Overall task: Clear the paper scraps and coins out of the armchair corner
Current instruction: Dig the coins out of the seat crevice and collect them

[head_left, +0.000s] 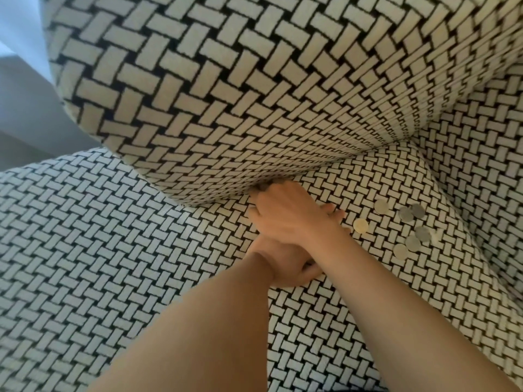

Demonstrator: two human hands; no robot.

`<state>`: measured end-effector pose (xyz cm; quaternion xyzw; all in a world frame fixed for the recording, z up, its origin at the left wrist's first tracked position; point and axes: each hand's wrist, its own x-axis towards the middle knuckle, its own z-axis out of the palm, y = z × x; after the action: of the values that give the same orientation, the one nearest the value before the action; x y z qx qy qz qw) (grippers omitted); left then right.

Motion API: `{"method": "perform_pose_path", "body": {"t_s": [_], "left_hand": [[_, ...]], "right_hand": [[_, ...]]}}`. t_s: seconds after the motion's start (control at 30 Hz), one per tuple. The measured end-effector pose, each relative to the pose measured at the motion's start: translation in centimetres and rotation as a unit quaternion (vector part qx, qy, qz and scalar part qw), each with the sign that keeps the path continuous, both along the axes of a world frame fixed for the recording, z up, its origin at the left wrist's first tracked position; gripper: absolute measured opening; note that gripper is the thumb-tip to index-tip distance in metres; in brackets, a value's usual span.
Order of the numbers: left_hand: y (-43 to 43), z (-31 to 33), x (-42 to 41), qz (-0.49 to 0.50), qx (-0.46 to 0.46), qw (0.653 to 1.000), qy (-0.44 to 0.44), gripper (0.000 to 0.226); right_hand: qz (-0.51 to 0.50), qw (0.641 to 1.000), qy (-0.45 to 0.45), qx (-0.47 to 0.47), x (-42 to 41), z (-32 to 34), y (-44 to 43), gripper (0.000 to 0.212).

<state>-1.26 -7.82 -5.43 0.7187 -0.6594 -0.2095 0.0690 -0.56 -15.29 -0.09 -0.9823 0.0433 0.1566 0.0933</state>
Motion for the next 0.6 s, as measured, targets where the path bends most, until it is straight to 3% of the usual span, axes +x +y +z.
{"method": "perform_pose_path", "body": {"t_s": [0.17,0.27,0.43,0.6], "left_hand": [[-0.1,-1.4,0.1,0.016,-0.017,1.0,-0.008,0.072],[0.0,-0.7,0.1,0.02,-0.016,1.0,-0.008,0.069],[-0.1,1.2,0.2,0.017,-0.062,0.997,-0.047,0.042],[-0.1,-0.2,0.3,-0.03,-0.088,0.992,-0.087,0.058]], "right_hand": [[-0.003,0.998,-0.009,0.067,-1.9,-1.0,-1.1,0.05],[-0.057,0.99,-0.036,0.127,-2.2,-0.5,-1.2,0.044],[-0.206,0.935,-0.034,0.288,-5.0,1.2,-3.2,0.032],[-0.321,0.901,-0.077,0.28,-10.5,2.3,-6.8,0.026]]}}
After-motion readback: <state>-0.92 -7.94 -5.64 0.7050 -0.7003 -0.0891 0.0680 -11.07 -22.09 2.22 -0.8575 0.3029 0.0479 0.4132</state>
